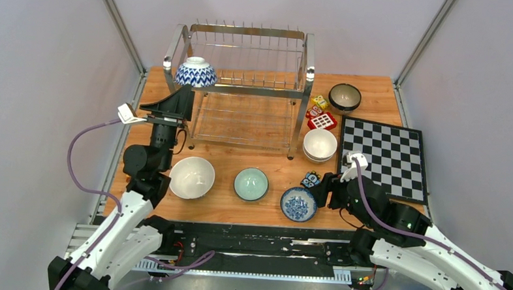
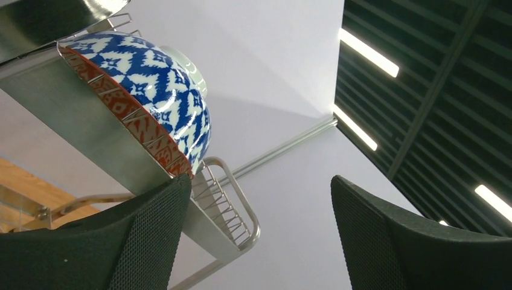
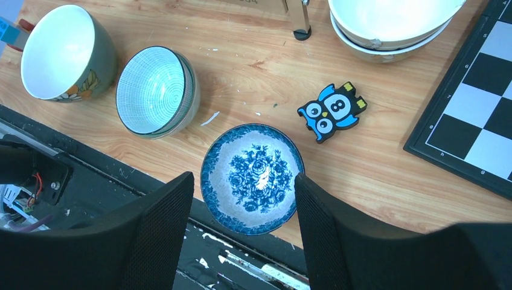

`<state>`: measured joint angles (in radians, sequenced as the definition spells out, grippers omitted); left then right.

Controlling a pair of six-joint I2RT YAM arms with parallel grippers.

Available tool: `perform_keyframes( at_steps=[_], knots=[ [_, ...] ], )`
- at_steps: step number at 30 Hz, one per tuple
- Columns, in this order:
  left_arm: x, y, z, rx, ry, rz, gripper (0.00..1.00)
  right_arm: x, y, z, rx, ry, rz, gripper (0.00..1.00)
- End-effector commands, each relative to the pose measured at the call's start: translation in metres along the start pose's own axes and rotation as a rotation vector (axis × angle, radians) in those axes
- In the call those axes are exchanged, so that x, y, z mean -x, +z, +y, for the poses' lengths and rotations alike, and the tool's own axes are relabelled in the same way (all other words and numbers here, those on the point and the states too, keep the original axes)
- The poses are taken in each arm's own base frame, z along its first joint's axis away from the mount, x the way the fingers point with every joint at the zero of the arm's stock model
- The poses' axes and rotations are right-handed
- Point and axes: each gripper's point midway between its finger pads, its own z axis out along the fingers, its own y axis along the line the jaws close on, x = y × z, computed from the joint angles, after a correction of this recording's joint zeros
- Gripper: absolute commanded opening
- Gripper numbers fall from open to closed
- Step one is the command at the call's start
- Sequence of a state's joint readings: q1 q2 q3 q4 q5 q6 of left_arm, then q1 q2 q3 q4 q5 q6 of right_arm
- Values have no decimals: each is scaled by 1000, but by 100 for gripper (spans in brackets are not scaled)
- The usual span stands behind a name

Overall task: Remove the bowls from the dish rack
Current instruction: Pick up the bowl from the dish rack.

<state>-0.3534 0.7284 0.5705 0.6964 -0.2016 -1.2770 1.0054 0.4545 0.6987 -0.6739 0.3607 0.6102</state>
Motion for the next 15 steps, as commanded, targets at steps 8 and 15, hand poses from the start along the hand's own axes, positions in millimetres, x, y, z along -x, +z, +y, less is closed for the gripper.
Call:
perform_keyframes(
  at_steps=[8,15],
  knots=[
    [2,12,3,-39,-27,-34,75,16,-7,-1,-4,5,-44,66],
    [0,17,5,-61,-27,-39,64,16,-10,-3,-5,5,-54,66]
  ],
)
